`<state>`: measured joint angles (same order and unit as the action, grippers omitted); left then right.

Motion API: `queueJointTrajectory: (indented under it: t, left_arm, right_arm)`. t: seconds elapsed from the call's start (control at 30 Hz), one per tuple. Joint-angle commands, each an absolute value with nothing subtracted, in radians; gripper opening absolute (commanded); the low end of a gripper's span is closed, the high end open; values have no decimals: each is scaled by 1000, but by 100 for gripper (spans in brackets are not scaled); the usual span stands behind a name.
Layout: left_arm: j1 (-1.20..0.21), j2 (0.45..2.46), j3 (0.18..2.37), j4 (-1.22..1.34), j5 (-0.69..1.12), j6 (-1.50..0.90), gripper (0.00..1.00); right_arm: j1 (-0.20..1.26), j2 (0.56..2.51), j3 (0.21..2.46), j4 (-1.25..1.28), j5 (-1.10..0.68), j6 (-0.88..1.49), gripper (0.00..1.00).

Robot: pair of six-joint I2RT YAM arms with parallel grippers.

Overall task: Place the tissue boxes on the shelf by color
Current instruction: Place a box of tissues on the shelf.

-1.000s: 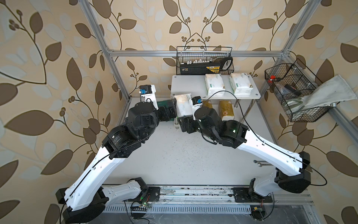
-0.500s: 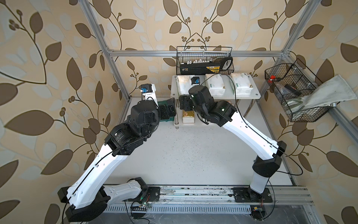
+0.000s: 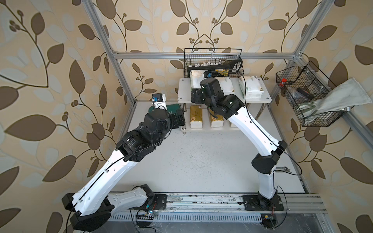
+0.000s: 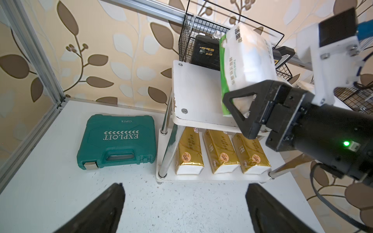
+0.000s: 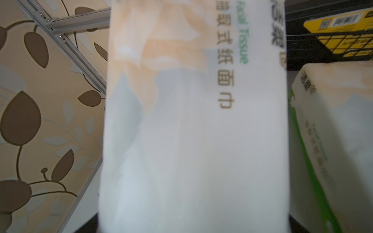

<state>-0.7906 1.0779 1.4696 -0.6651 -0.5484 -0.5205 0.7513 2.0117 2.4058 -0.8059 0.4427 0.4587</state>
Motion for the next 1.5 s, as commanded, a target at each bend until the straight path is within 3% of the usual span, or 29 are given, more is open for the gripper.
queueJointTrajectory:
  t: [0.0,0.3,0.53,1.47]
  left_arm:
    - [-778,1052,1461,-631,-556,-541,99]
    - [-778,1024,1393,-621,-541,-598,99]
    - [-778,1007,1372,-619,-545,-607,99]
    - [-778,997,1338,-602,-533,-615,99]
  right_arm:
    - [749,2044,2445,-789,429,442,82]
    - [735,2121,2486,-772,446,426,84]
    - [729,2138,2491,-758,427,425,99]
    - [780,1992,2361,-681,449,385,99]
